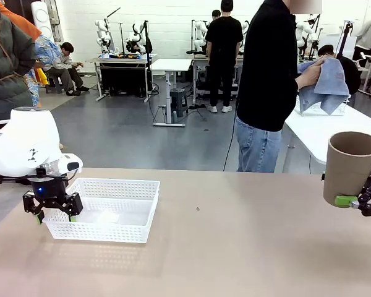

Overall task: Clean and organize the cups into the basket.
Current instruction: Pick up the Organizing basket and move it to the center of the table, then pick up the Reusable plastic cup from the right side of the table and place it inside the Organizing basket.

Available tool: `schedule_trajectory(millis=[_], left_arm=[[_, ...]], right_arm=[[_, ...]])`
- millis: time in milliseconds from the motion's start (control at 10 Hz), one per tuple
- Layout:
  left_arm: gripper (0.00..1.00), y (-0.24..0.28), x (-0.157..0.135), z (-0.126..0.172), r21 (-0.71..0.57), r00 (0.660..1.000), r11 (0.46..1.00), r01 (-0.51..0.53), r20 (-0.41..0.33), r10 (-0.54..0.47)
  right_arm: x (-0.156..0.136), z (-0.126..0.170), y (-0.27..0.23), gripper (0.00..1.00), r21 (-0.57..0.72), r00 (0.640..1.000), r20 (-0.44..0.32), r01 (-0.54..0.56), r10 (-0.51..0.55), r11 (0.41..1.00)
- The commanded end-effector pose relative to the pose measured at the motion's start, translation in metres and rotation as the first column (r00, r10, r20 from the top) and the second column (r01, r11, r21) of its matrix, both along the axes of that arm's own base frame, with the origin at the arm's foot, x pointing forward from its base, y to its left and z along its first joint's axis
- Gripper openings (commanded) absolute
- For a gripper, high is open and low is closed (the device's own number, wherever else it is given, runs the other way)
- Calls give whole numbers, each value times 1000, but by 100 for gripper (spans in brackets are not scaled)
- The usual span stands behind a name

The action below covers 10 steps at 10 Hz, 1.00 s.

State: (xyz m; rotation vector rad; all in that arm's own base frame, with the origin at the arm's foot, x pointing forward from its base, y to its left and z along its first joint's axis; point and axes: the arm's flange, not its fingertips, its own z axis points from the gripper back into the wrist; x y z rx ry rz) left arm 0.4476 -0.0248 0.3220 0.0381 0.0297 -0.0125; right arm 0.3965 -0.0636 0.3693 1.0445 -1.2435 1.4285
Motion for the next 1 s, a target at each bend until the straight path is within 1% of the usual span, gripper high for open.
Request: schedule_trajectory(millis=[0,400,500,600,700,800,900], left_arm=[[100,1,0,0,1,1000,1000,-1,-1,1],[100,0,0,0,0,1000,1000,0,0,0],[40,2,-8,7,-30,1000,1000,4,15,-4],[40,4,-10,7,-44,1000,999,4,5,-4],[0,4,-10,8,-42,1000,999,-6,0,6],[35,5,-10,9,-38,1000,999,-9,4,9],[0,5,-10,9,-41,1000,999,-13,-5,12]], right_arm=[[-9,2,-4,0,23,1000,5,-16,16,1000],[-9,2,-4,0,23,1000,5,-16,16,1000],[-5,1,-5,77,13,1000,-5,-4,4,1000],[-4,3,-2,77,25,1000,-2,-12,12,1000],[-5,1,-5,77,13,1000,-5,-4,4,1000],[-5,1,-5,77,13,1000,-5,-4,4,1000],[-5,1,-5,77,13,1000,-5,-4,4,1000]])
